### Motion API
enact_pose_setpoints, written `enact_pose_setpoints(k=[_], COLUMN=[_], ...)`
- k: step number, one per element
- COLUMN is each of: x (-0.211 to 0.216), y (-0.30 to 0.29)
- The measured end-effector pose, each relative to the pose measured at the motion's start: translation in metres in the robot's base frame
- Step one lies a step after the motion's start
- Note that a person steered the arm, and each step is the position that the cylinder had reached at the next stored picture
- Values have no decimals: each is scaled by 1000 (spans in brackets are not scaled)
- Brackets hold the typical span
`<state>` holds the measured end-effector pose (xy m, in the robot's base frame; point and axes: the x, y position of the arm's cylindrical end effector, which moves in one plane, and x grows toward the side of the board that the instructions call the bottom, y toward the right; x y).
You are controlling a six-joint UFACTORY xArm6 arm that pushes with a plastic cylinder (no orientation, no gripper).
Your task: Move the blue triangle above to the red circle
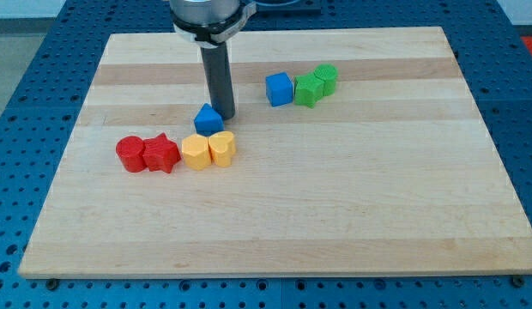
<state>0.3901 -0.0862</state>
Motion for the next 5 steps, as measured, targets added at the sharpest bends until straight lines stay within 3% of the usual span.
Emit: enact_pose_setpoints(k=[2,5], x=[0,33], y=[-17,30])
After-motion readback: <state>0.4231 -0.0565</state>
